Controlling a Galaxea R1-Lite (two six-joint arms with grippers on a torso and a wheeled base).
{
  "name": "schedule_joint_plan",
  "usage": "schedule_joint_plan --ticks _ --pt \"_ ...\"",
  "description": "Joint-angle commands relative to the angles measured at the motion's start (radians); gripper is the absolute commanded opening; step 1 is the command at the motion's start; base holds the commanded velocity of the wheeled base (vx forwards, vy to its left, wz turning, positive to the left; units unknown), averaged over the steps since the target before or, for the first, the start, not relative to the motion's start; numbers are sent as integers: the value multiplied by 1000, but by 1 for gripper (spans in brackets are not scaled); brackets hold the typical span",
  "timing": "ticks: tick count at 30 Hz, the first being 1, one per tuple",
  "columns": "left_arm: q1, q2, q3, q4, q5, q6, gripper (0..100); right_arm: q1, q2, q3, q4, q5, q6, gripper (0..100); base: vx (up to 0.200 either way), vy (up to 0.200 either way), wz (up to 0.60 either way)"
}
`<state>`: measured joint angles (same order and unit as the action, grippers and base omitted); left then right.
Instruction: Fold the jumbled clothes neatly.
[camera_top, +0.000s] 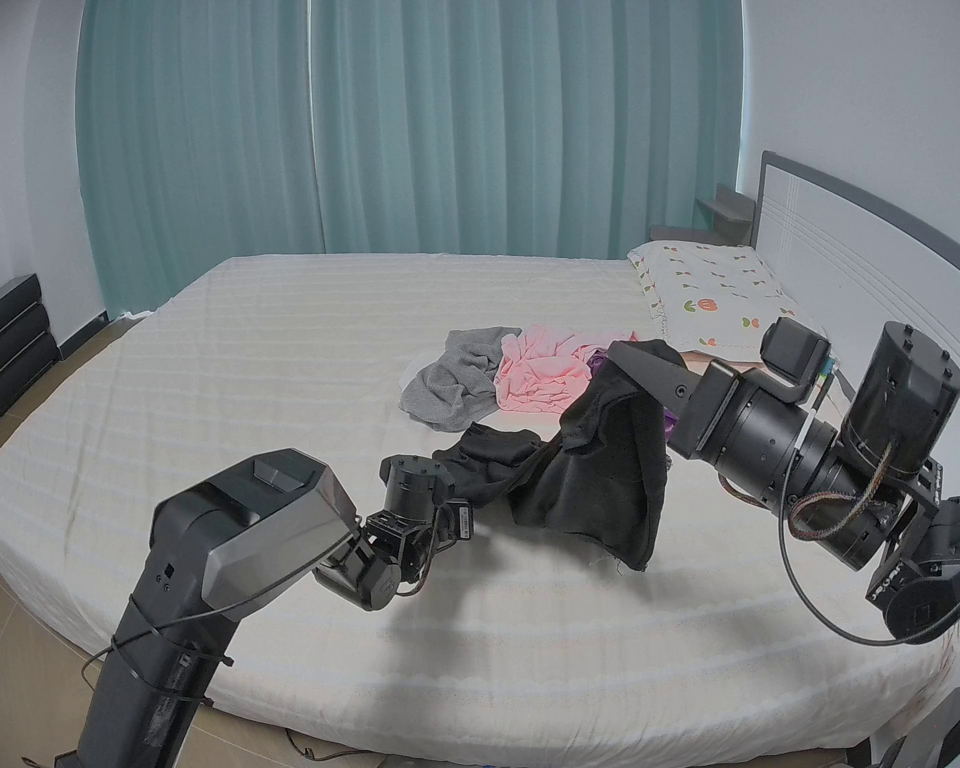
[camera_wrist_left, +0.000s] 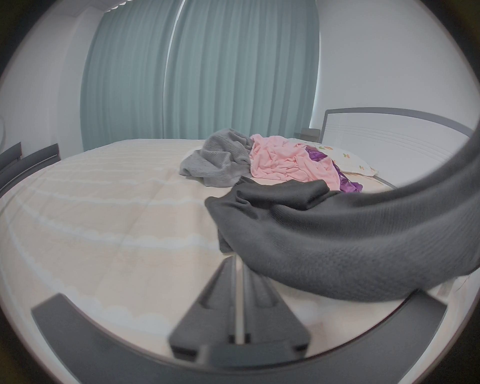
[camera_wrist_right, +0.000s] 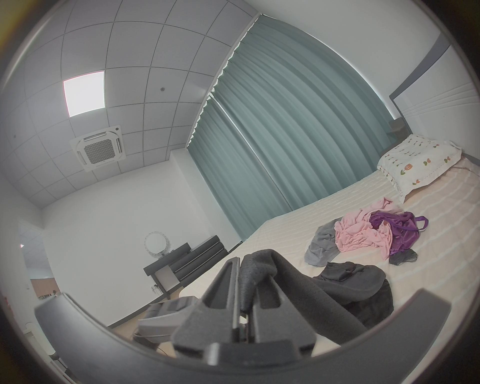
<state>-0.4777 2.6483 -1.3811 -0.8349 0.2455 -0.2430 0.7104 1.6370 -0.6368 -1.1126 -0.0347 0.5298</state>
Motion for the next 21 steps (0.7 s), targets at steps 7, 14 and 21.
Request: schedule_joint_plan --ticks 7,14,21 --pt "71 -332 260 2 -2 -85 0 -137 126 -18 -3 7 22 0 0 0 0" --pt "110 -478 379 11 -42 -84 0 -183 153 -50 -3 4 26 0 0 0 0" --pt "37 -439 441 13 -123 -84 0 -126 90 -52 -15 -2 21 0 0 0 0"
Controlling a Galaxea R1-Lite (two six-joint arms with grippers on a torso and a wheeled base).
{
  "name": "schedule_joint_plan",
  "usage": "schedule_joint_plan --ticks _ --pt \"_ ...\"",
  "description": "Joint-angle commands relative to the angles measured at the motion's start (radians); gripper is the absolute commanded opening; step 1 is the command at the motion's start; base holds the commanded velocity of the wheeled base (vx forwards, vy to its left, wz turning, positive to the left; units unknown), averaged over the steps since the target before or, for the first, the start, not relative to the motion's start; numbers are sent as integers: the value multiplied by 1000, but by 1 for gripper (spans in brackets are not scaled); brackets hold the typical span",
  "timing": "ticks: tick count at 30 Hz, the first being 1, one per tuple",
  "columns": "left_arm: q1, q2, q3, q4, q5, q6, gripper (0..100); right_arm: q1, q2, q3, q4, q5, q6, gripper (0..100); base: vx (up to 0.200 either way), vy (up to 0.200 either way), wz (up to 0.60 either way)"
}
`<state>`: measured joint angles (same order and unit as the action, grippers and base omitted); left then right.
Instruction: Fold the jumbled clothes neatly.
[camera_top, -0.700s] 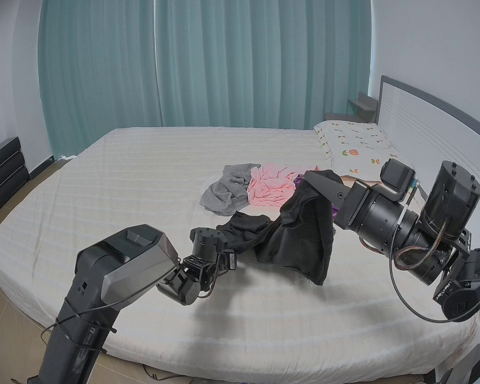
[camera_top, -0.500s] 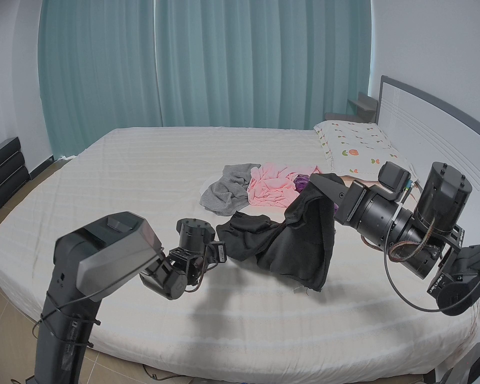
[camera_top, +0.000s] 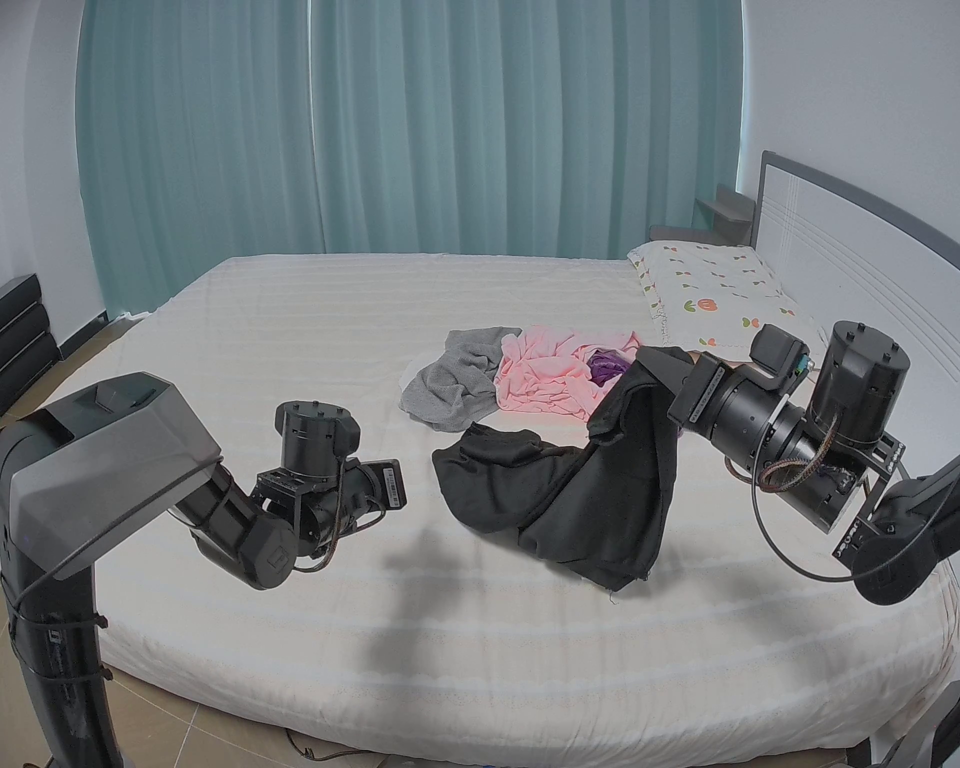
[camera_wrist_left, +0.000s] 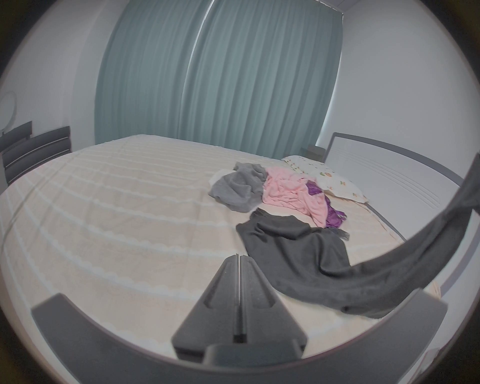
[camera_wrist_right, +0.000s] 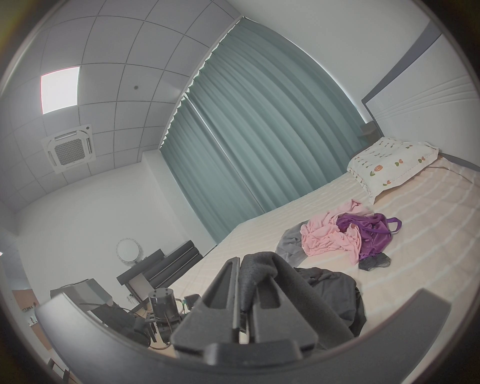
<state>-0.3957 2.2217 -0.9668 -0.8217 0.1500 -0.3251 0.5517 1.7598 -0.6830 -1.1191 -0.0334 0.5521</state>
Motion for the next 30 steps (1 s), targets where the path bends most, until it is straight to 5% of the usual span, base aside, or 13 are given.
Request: schedule_joint_plan --ticks 1,7,8,30 --pt "-54 4 20 -4 -32 -2 0 43 -45 -6 -8 -6 -1 0 0 0 0" --pt "-103 108 -41 -5 -33 6 0 99 -109 0 4 -10 -11 0 0 0 0" --pt "-110 128 -62 -5 -30 1 100 113 -115 5 4 -11 -11 0 0 0 0" --pt "-81 394 -438 62 -24 189 100 200 -161 26 5 -13 -12 0 0 0 0"
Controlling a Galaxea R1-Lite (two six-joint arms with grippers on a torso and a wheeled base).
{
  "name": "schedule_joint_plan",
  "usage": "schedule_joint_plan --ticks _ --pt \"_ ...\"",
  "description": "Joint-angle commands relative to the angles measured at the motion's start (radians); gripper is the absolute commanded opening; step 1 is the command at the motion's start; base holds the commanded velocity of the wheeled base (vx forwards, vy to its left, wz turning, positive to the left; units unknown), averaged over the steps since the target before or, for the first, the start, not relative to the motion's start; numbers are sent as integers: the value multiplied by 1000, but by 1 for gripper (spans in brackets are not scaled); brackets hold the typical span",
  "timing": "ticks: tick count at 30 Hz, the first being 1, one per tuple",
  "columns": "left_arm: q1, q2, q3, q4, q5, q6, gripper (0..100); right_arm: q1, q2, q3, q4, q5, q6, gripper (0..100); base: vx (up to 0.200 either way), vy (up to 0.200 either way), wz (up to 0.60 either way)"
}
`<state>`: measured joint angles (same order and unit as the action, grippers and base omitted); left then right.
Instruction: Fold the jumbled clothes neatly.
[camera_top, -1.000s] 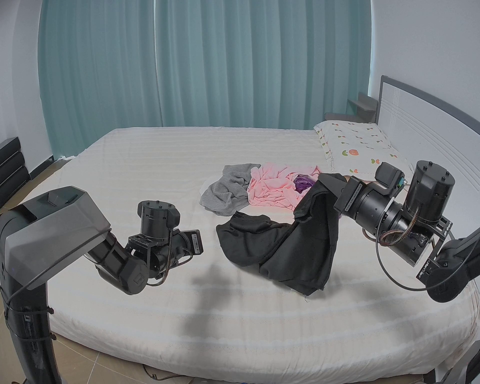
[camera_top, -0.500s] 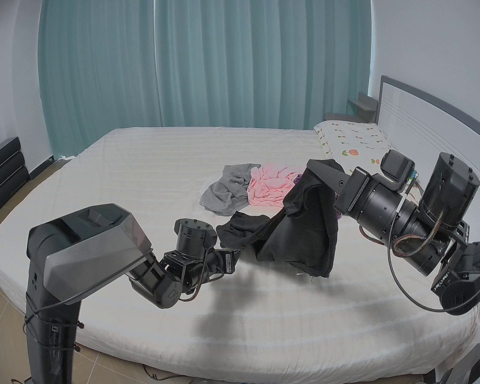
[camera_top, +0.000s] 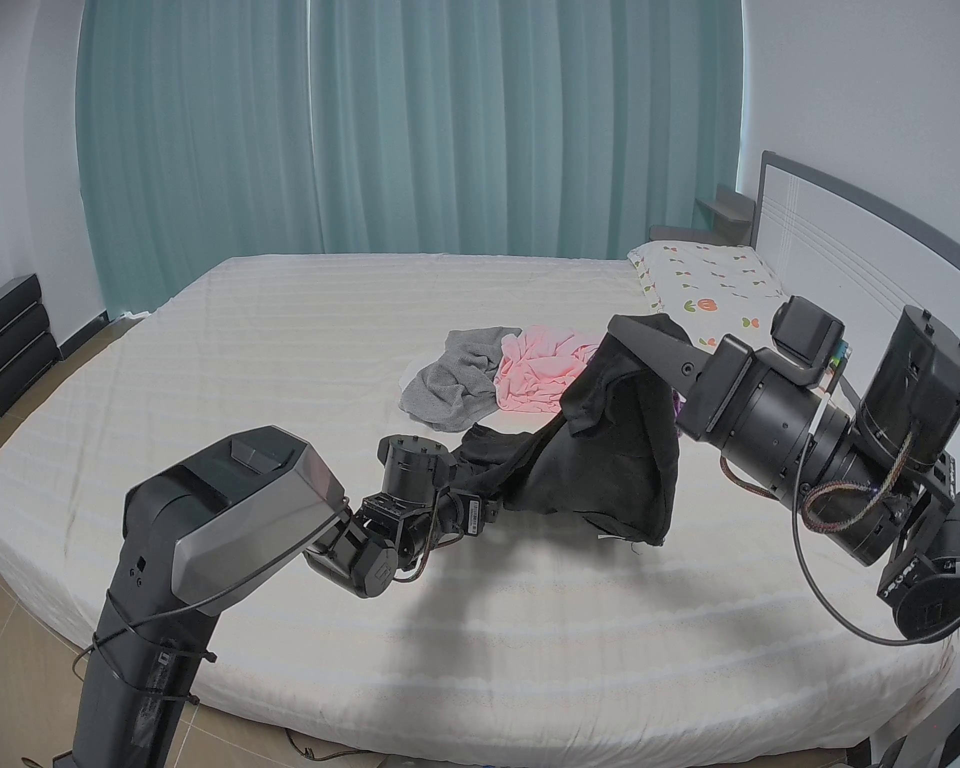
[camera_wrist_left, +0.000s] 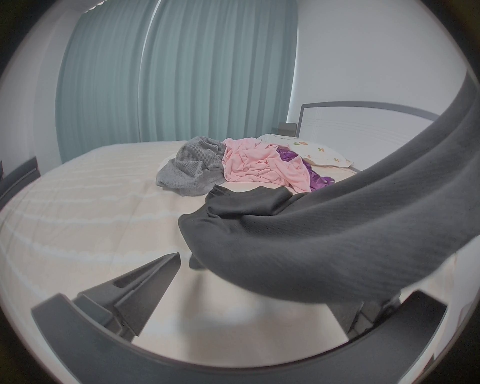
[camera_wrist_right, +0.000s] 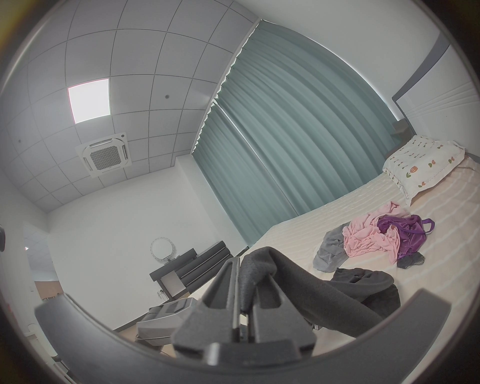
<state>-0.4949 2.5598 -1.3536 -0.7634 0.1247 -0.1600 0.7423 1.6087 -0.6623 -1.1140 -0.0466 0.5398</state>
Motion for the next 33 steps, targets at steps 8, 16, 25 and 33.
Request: schedule_joint_plan --ticks 8,16,25,33 --pt "22 103 -111 -5 -23 37 0 5 -9 12 2 1 -1 0 0 0 0" --pt "13 77 -71 6 1 34 0 -52 19 12 5 10 -1 0 0 0 0" --pt "25 -85 85 -2 18 -53 0 -187 109 -5 3 16 -1 0 0 0 0" --pt "56 -392 274 7 26 -187 0 -304 247 -86 -21 7 -14 0 0 0 0"
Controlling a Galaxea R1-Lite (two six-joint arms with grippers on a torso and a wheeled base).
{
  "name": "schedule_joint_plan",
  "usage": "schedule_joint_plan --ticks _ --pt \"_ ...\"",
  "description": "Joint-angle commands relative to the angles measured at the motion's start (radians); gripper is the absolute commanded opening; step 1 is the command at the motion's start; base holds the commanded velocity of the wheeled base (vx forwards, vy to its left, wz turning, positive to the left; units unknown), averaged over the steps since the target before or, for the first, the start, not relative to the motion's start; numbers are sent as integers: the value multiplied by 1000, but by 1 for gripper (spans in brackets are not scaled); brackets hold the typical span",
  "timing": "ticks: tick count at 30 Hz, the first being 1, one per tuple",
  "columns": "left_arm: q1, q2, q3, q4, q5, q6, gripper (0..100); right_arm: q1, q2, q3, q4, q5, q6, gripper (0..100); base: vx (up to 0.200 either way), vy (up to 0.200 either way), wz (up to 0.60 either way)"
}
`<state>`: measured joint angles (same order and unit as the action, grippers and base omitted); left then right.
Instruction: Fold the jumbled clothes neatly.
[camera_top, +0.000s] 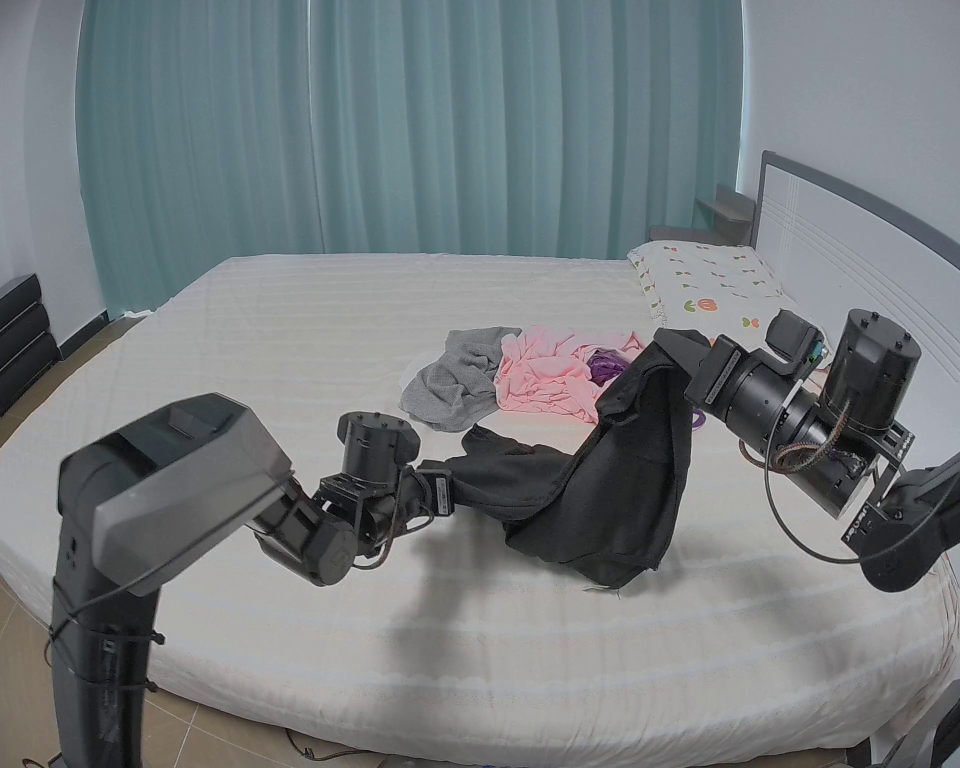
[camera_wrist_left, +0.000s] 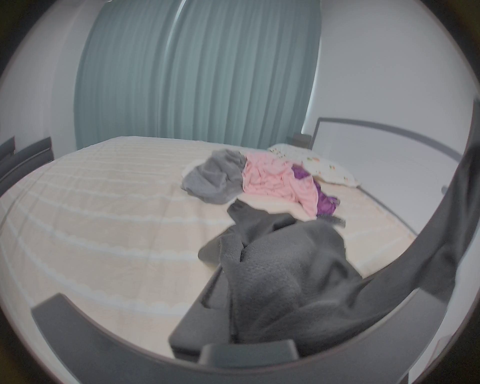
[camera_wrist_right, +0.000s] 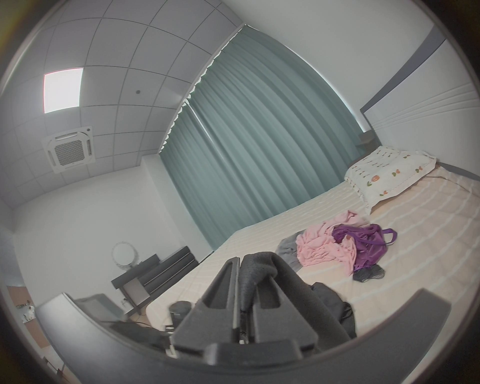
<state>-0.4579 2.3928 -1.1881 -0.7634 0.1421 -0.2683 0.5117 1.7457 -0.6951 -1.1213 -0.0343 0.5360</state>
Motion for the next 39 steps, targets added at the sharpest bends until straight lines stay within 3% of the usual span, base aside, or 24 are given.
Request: schedule_joint_plan --ticks 1,7,8,12,15,24,31,35,39 --pt "19 -273 131 9 17 -97 0 -81 112 -58 -25 -6 -17 0 0 0 0" --pt "30 -399 163 21 56 -100 0 -96 92 -139 -35 -12 -31 0 0 0 0" --pt "44 -481 154 50 93 -100 0 -98 61 -236 -8 -18 -74 0 0 0 0" --pt "59 -577 182 53 97 -109 0 -85 12 -271 29 -18 -120 0 0 0 0" --pt "70 -646 258 53 97 -132 0 -41 3 -225 20 -18 -116 0 0 0 0" --pt "71 -684 539 -1 76 -175 0 -41 20 57 14 -15 -113 0 0 0 0" --pt "61 -678 624 -50 48 -216 0 -38 51 157 1 -12 -34 0 0 0 0" --pt "54 -638 654 -54 -30 -256 0 -38 67 210 -46 -9 65 0 0 0 0" --pt "54 -627 660 -56 -47 -302 0 -38 78 244 -69 -9 88 0 0 0 0"
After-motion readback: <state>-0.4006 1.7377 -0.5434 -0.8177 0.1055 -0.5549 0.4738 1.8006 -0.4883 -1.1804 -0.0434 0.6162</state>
